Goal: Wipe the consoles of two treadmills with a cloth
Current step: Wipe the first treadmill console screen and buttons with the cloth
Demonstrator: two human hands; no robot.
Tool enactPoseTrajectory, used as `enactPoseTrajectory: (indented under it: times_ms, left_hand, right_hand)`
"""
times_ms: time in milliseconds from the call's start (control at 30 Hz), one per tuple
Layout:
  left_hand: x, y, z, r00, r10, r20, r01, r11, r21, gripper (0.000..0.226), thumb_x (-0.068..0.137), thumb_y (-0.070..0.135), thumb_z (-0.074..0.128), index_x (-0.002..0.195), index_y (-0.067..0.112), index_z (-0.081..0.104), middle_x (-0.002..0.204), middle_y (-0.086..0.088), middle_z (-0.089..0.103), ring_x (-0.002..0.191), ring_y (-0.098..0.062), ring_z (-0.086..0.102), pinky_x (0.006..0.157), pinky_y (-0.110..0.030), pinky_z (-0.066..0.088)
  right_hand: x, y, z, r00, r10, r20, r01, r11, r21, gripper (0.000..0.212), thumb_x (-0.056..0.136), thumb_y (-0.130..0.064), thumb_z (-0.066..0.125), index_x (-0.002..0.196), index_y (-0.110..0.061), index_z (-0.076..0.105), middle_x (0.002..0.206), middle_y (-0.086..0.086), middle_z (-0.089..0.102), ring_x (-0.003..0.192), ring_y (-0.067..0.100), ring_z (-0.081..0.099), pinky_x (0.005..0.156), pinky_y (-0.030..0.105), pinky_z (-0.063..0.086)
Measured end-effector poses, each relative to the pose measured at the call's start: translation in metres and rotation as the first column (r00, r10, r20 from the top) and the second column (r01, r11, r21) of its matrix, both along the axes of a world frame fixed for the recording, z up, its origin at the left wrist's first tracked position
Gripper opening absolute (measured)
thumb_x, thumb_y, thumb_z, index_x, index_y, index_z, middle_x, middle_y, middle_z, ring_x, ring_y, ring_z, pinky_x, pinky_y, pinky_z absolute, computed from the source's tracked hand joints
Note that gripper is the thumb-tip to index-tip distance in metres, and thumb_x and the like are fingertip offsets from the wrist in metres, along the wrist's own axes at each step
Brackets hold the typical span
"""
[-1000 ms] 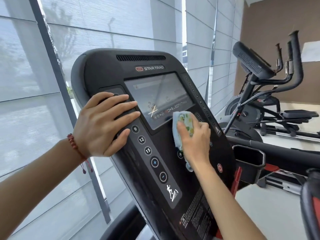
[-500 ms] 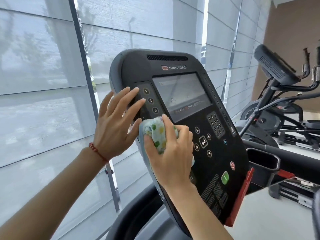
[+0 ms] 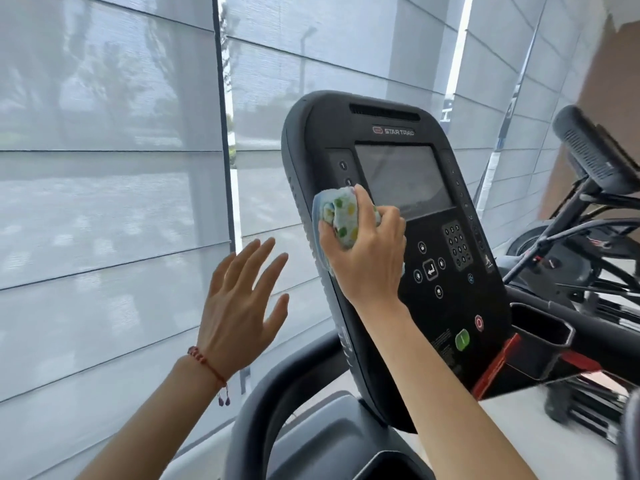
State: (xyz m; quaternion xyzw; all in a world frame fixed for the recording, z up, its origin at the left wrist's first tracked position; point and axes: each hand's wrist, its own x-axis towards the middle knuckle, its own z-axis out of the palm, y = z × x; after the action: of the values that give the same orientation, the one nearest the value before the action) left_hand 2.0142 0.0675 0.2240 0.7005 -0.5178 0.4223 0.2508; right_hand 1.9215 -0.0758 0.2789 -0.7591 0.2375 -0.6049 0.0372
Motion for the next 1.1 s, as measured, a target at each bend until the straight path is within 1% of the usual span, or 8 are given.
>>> enactPoseTrajectory:
  times_ms: [333, 500, 600, 667, 767, 867, 1000, 1100]
  left_hand:
    - [-0.05, 0.026, -0.045, 0.993, 0.018, -0.114, -0.014, 0.999, 0.031, 0.048, 0.087, 0.033, 0.043, 0.124, 0.005, 0.055, 0.135, -0.017, 0.049, 0.126, -0.031, 0.04, 0.099, -0.051, 0.036]
    - [-0.081, 0.049, -0.058, 0.984, 0.059, -0.169, -0.047, 0.996, 0.073, 0.049, 0.088, 0.035, 0.042, 0.122, 0.004, 0.056, 0.132, -0.017, 0.051, 0.124, -0.03, 0.041, 0.097, -0.051, 0.039]
    - [-0.101, 0.069, -0.066, 0.978, 0.08, -0.192, -0.064, 0.994, 0.087, 0.05, 0.088, 0.037, 0.04, 0.123, 0.004, 0.056, 0.131, -0.017, 0.052, 0.124, -0.03, 0.041, 0.098, -0.048, 0.038]
    - [-0.113, 0.083, -0.07, 0.974, 0.095, -0.207, -0.075, 0.992, 0.1, 0.05, 0.089, 0.037, 0.039, 0.124, 0.005, 0.056, 0.132, -0.016, 0.052, 0.125, -0.03, 0.041, 0.099, -0.047, 0.037]
    - [-0.127, 0.103, -0.07, 0.969, 0.113, -0.221, -0.097, 0.992, 0.083, 0.05, 0.089, 0.037, 0.04, 0.123, 0.005, 0.057, 0.132, -0.016, 0.052, 0.124, -0.031, 0.042, 0.098, -0.049, 0.039]
    - [-0.139, 0.126, -0.069, 0.966, 0.123, -0.228, -0.115, 0.992, 0.045, 0.05, 0.088, 0.037, 0.04, 0.123, 0.004, 0.057, 0.131, -0.017, 0.052, 0.124, -0.03, 0.041, 0.098, -0.048, 0.037]
    - [-0.149, 0.162, -0.071, 0.964, 0.144, -0.221, -0.139, 0.989, 0.04, 0.051, 0.088, 0.036, 0.04, 0.124, 0.004, 0.056, 0.131, -0.017, 0.052, 0.124, -0.031, 0.04, 0.098, -0.049, 0.037]
    - [-0.151, 0.196, -0.074, 0.958, 0.163, -0.234, -0.16, 0.987, 0.032, 0.05, 0.088, 0.036, 0.041, 0.124, 0.004, 0.055, 0.131, -0.017, 0.052, 0.124, -0.031, 0.04, 0.097, -0.049, 0.037]
  right_hand:
    - [-0.07, 0.022, -0.091, 0.99, -0.071, -0.12, 0.08, 0.994, 0.071, 0.062, 0.08, -0.051, 0.05, 0.128, -0.012, 0.05, 0.093, 0.013, 0.052, 0.08, 0.025, 0.051, 0.067, 0.032, 0.044]
    - [-0.102, 0.038, -0.118, 0.972, -0.055, -0.227, 0.097, 0.98, 0.174, 0.065, 0.079, -0.053, 0.047, 0.129, -0.011, 0.048, 0.091, 0.015, 0.052, 0.078, 0.028, 0.052, 0.064, 0.037, 0.048]
    - [-0.127, 0.047, -0.133, 0.952, -0.012, -0.304, 0.103, 0.954, 0.283, 0.065, 0.082, -0.048, 0.055, 0.135, -0.013, 0.042, 0.099, 0.016, 0.05, 0.089, 0.029, 0.05, 0.072, 0.041, 0.05]
    - [-0.14, 0.053, -0.136, 0.943, 0.055, -0.33, 0.084, 0.916, 0.393, 0.067, 0.083, -0.046, 0.058, 0.139, -0.017, 0.036, 0.106, 0.012, 0.046, 0.098, 0.027, 0.048, 0.076, 0.038, 0.049]
    - [-0.154, 0.061, -0.126, 0.951, 0.124, -0.283, 0.032, 0.871, 0.49, 0.066, 0.083, -0.045, 0.058, 0.139, -0.021, 0.036, 0.105, 0.004, 0.038, 0.102, 0.025, 0.047, 0.074, 0.03, 0.041]
    - [-0.163, 0.081, -0.111, 0.953, 0.168, -0.251, -0.022, 0.868, 0.496, 0.064, 0.083, -0.044, 0.059, 0.138, -0.022, 0.036, 0.103, 0.0, 0.034, 0.096, 0.021, 0.047, 0.073, 0.027, 0.037]
    - [-0.171, 0.124, -0.096, 0.954, 0.257, -0.153, -0.147, 0.849, 0.507, 0.061, 0.082, -0.041, 0.062, 0.136, -0.021, 0.041, 0.105, 0.002, 0.039, 0.091, 0.015, 0.044, 0.078, 0.023, 0.036]
    - [-0.171, 0.162, -0.089, 0.941, 0.33, -0.071, -0.245, 0.813, 0.529, 0.06, 0.081, -0.039, 0.064, 0.134, -0.02, 0.043, 0.107, 0.006, 0.043, 0.085, 0.008, 0.045, 0.068, 0.004, 0.034]
